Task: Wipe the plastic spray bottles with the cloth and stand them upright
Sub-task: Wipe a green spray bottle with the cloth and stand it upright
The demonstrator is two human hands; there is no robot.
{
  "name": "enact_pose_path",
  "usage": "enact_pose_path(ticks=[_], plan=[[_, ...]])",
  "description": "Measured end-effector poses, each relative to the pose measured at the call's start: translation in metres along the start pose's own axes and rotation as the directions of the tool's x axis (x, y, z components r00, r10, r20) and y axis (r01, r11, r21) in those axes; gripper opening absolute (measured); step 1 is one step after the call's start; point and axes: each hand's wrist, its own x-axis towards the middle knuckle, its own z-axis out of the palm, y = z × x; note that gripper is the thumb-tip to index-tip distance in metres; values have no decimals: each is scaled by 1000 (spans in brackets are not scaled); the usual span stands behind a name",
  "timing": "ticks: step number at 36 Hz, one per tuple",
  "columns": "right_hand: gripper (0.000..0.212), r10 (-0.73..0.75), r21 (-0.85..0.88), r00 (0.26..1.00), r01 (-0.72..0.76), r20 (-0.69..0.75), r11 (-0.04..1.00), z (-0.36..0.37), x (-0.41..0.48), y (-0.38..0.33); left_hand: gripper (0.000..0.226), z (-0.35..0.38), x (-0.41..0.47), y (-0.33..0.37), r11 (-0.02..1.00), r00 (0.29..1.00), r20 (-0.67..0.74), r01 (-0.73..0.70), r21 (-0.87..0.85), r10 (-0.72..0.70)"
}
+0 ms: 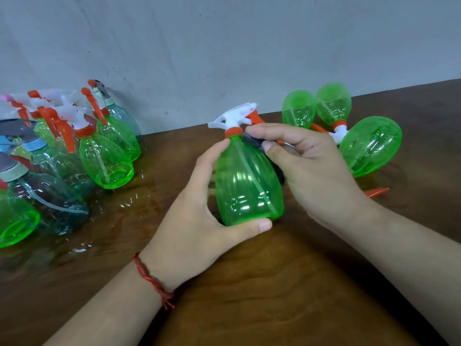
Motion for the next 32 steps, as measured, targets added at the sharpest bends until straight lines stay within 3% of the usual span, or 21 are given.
enact_pose_path(ticks=[5, 12, 19, 28, 32], plan=[[31, -35, -27, 998, 37, 49, 999, 1, -1, 4, 118, 1, 0, -5, 1000, 1000, -18, -7, 18, 7], [32, -102, -213, 982, 136, 162, 968, 3, -8, 6, 113, -12, 9, -9, 998, 960, -274, 66, 17, -59], [34, -121, -258, 971, 174, 208, 950, 5, -12, 3, 112, -14, 9, -11, 992, 934, -344, 119, 33, -101], [33, -113, -212, 990, 129, 86, 969, 3, -5, 7, 115, -6, 4, -2, 999, 984, -173, 46, 21, -41], [31, -54, -113, 997, 60, 52, 992, 0, -1, 2, 113, 4, -2, 8, 992, 999, -49, 17, -125, -23]])
